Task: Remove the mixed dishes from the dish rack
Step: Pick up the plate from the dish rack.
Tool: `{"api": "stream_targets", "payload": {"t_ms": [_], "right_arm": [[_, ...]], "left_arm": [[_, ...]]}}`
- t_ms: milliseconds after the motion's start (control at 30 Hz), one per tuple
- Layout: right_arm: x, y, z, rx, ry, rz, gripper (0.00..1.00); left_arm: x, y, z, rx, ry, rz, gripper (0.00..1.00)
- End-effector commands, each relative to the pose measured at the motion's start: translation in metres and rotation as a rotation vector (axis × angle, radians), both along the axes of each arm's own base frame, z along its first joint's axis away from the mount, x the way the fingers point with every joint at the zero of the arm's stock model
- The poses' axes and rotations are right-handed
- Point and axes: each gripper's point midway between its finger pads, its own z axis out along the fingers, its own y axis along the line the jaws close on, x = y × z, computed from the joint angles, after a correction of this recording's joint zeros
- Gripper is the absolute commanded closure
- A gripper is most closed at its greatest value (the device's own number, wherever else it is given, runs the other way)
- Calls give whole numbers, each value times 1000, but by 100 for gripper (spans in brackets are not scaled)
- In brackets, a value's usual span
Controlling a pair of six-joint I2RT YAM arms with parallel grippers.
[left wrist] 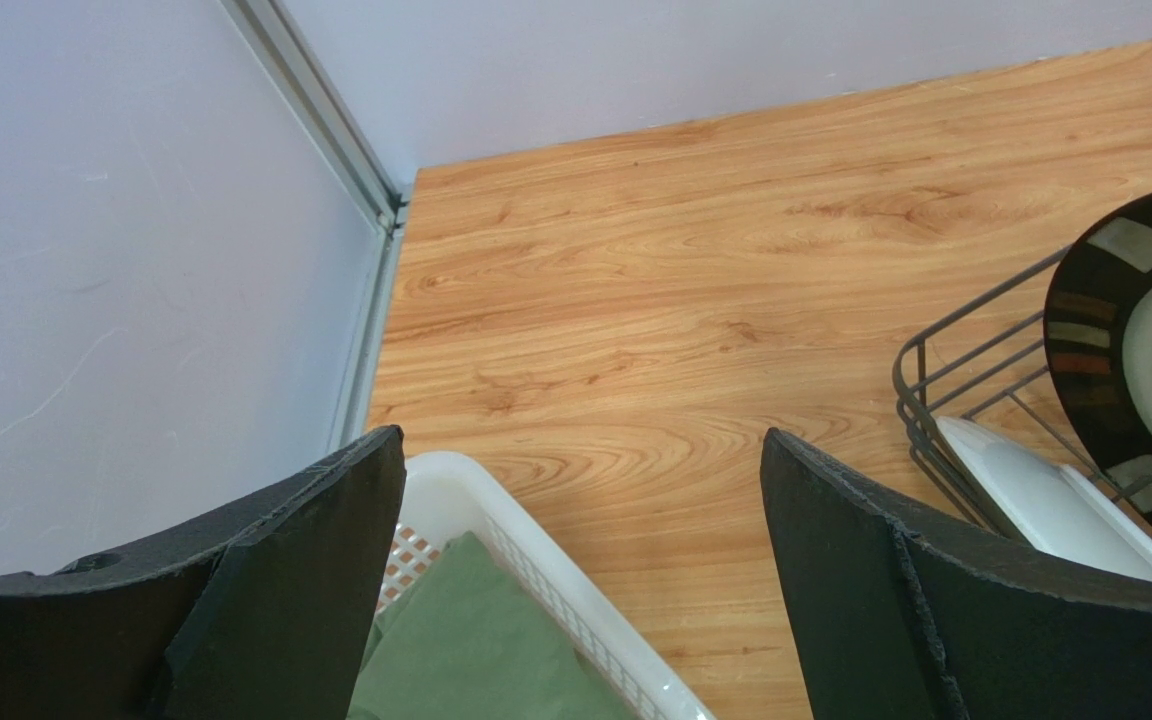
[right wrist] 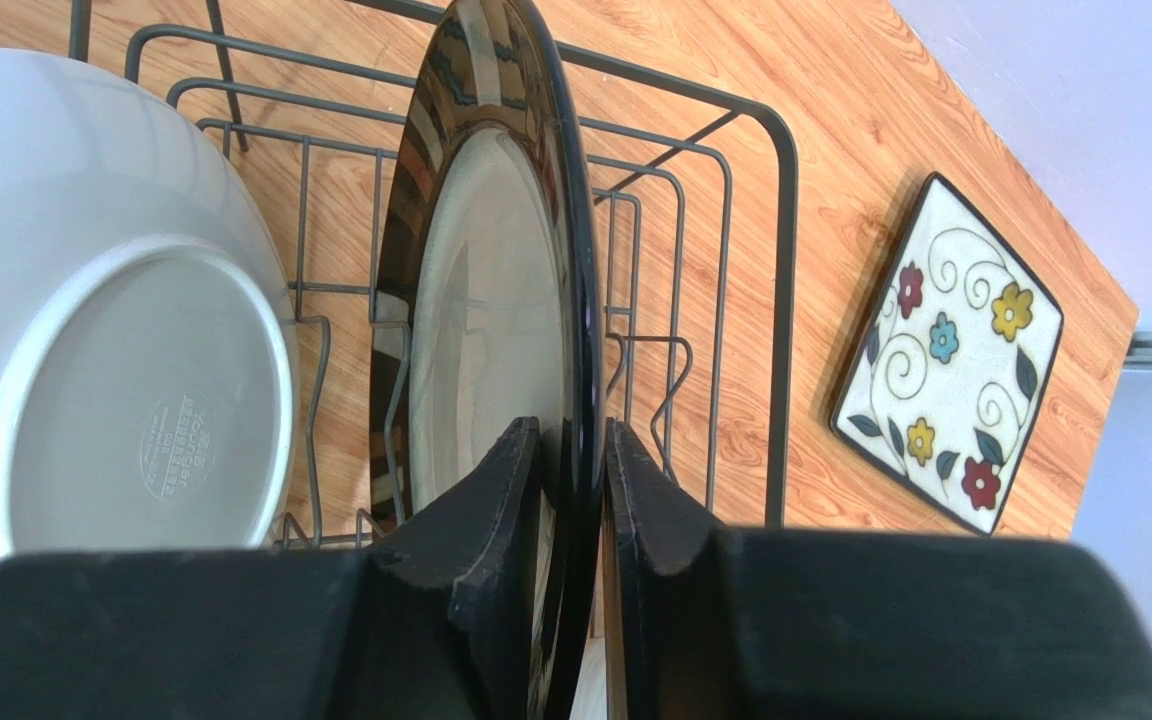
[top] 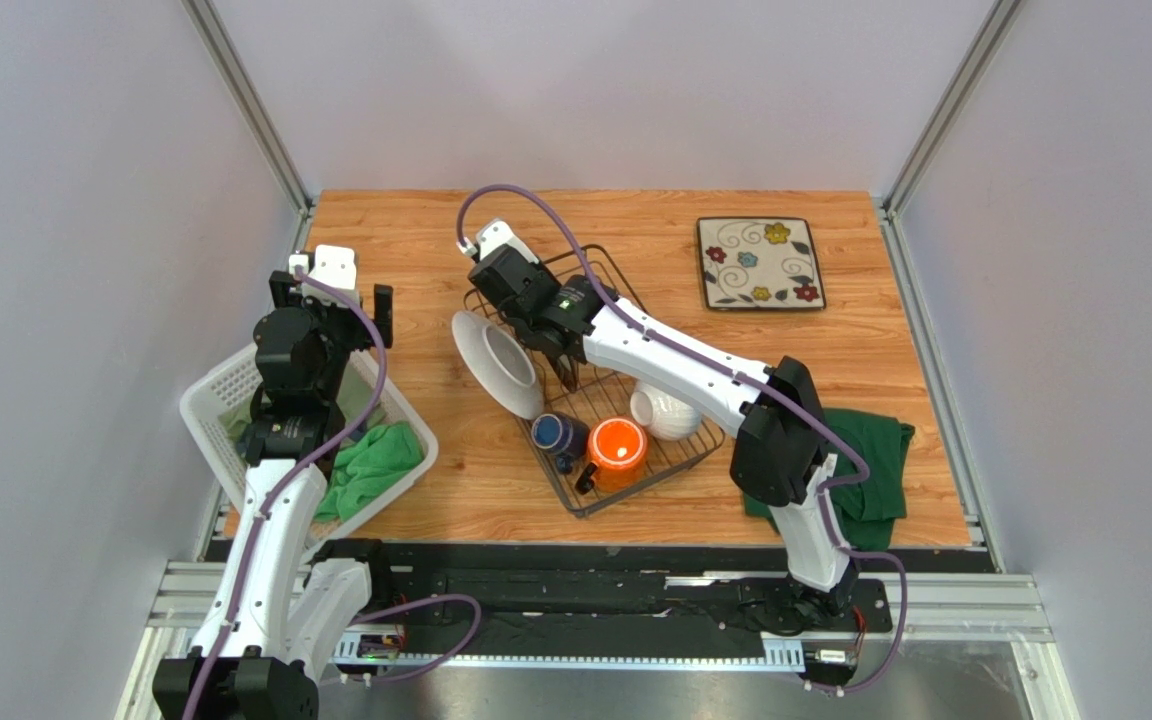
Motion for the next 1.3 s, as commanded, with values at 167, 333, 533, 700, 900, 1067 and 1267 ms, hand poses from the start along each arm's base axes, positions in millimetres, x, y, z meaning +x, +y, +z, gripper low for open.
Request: {"api": "stream_targets", "payload": {"t_ms": [167, 333, 533, 700, 900, 1067, 1267], "right_arm": [[20, 3, 90, 77, -247, -42, 100], [19, 5, 93, 47, -259, -24, 100], [19, 3, 100, 23, -273, -16, 100], [17, 1, 107, 25, -276, -15, 100], [17, -5, 113, -5, -292, -19, 100], [15, -10, 123, 8, -310, -26, 100], [11, -14, 142, 55, -327, -29, 100]], "left_arm": [[0, 1, 15, -11, -57, 9, 4], [-1, 2, 16, -11, -62, 12, 4], [-1, 1, 16, -11, -62, 10, 4], [-1, 2, 18, -11, -67, 12, 4], [-2, 6, 18, -8, -65, 38, 4], [-2, 6, 19, -6, -68, 38, 4], [-2, 6, 19, -8, -65, 35, 4]]}}
